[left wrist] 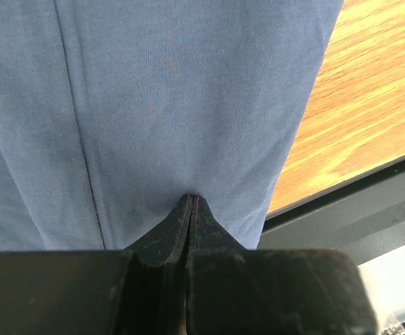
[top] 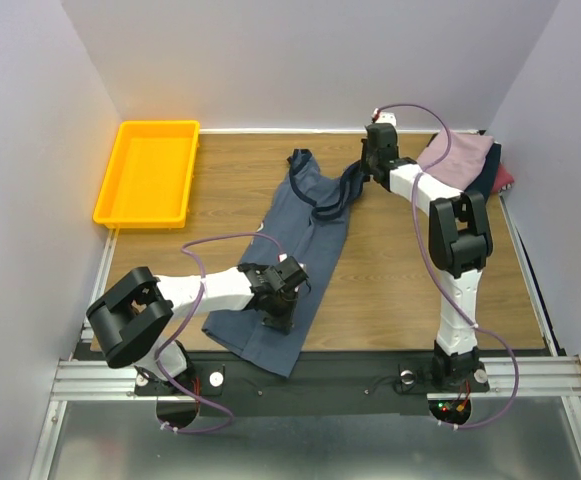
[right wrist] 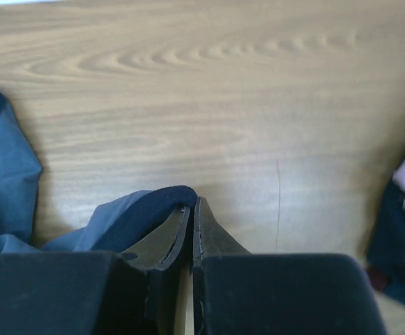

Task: Fold and stack the tank tops
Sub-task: Fold the tank top

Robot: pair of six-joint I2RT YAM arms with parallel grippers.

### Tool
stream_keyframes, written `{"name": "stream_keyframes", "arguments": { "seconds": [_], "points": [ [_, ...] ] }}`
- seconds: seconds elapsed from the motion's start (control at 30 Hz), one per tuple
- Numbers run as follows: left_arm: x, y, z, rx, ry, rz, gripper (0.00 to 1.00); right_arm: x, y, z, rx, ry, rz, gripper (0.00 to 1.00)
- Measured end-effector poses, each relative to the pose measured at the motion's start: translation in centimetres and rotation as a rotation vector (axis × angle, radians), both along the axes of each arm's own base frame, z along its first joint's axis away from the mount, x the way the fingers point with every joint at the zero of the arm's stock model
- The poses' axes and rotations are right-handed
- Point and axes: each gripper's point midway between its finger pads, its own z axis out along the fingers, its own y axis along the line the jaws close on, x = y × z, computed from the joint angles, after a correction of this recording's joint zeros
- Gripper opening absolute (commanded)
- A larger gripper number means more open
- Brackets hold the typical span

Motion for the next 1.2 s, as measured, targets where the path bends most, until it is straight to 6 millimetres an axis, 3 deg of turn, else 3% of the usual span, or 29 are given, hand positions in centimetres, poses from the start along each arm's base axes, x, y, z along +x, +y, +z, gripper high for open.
{"name": "stream_keyframes", "arguments": {
  "seconds": [0.23,0.37,0.4,0.47,0.57,0.77,1.0,1.2],
  "points": [
    [-0.4,0.1,0.0,-0.003,0.016,-0.005,0.00,1.4,0.2,1.1,-0.117,-0.098,0.124,0.10],
    [-0.8,0.3,-0.1,-0.008,0.030,-0.008,0.00,1.5,-0.4,1.5,-0.164,-0.137,0.153,0.23],
    [-0.9,0.3,-0.1,-0.008,0.034,-0.008,0.00,1.3,-0.8,1.5,-0.174,-0.142,0.153,0.34],
    [-1.0,0.3,-0.1,-0.011,0.040,-0.007,0.00,1.1,-1.7,1.5,-0.182,-0.145,0.143,0.45],
    [-1.1,0.3,-0.1,-0.011,0.046,-0.009,0.00,0.5,-3.5,1.3,-0.185,-0.138,0.115,0.55],
    [-1.4,0.5,-0.1,-0.016,0.059,-0.009,0.00,-1.4,-5.3,1.3,-0.142,-0.124,0.067,0.62],
    [-1.9,0.9,-0.2,-0.018,0.070,-0.010,0.00,-3.2,-3.4,3.0,0.037,-0.117,0.087,0.66],
    [-1.9,0.9,-0.2,-0.018,0.071,-0.010,0.00,-5.0,-2.2,2.8,0.144,-0.059,0.093,0.70]
  ]
}}
